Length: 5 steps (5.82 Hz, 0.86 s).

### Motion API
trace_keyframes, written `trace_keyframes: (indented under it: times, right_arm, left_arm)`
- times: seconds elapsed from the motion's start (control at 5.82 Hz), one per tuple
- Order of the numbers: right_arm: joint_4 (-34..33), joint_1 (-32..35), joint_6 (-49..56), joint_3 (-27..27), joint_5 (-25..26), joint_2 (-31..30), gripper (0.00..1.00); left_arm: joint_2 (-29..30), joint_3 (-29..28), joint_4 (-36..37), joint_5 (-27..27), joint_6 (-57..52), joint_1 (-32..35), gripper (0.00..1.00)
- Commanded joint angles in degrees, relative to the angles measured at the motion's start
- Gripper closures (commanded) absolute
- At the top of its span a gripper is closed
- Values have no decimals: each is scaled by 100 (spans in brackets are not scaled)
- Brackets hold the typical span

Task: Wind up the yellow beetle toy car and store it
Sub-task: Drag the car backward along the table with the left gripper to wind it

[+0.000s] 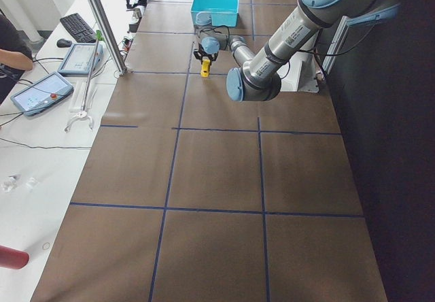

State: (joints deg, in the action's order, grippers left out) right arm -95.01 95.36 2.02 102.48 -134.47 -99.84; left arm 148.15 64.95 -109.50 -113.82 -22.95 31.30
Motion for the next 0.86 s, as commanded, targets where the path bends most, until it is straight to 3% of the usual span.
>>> trace_keyframes:
  times: [0.0, 0.69]
  right_arm:
    - [0, 0, 0, 0, 0, 0, 0]
    - [0, 105, 0, 0, 0, -9, 0]
  left_arm:
    - [-31, 0, -10, 0, 18, 33, 100]
    - [-137, 0, -97, 9, 273, 34, 100]
